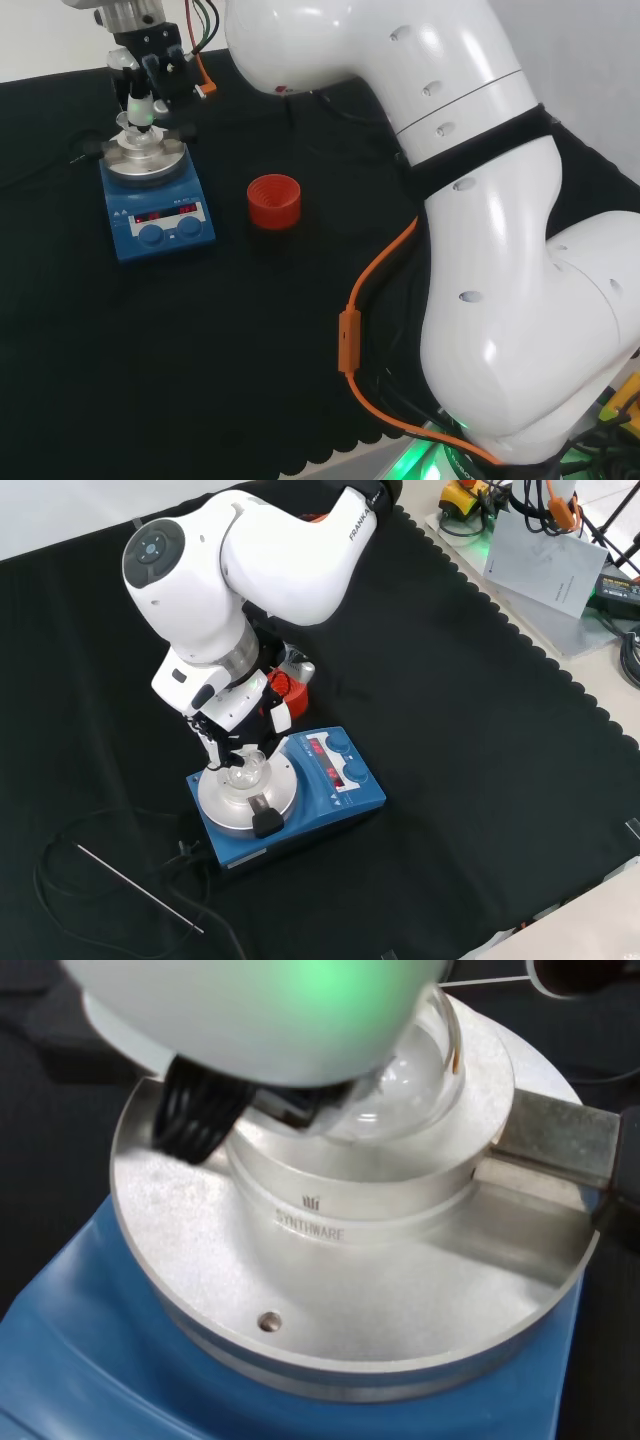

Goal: Place the round-bottom flask on the heater.

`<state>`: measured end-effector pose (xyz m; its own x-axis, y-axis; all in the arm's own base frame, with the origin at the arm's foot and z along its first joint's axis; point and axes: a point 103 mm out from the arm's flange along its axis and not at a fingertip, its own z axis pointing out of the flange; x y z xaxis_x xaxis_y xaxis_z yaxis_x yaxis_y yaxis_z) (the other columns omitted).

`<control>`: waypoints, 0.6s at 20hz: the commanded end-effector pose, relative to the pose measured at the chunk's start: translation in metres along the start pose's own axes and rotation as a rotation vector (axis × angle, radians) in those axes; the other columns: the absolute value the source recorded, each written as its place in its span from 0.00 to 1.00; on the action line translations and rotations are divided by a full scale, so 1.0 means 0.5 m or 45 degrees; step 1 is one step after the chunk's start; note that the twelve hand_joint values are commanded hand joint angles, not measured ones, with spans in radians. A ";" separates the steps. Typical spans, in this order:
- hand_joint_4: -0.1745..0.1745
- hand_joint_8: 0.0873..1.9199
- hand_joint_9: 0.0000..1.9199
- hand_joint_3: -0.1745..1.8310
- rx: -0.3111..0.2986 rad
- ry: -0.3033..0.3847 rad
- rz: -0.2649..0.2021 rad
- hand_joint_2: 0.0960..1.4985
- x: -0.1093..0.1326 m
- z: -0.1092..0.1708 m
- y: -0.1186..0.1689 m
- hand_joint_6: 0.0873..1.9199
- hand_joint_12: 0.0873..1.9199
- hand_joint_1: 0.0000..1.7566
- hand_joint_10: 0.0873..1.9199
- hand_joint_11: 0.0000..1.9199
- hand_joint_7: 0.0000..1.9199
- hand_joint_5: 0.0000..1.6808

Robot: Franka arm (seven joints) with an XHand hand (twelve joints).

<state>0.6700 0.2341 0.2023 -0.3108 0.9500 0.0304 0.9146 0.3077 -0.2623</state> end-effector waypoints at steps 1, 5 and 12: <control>0.00 0.41 0.77 0.57 0.023 -0.008 -0.009 0.18 -0.001 0.005 -0.001 0.48 0.54 0.64 0.29 0.71 0.68 0.60; 0.00 0.47 0.71 0.57 0.021 -0.017 -0.009 0.17 0.000 0.003 -0.001 0.53 0.57 0.61 0.33 0.68 0.59 0.38; 0.00 0.48 0.68 0.56 0.027 -0.023 -0.011 0.17 -0.004 0.004 -0.004 0.51 0.58 0.59 0.34 0.66 0.56 0.30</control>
<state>0.6692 0.2332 0.2009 -0.3206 0.9470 0.0190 0.9077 0.3129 -0.2797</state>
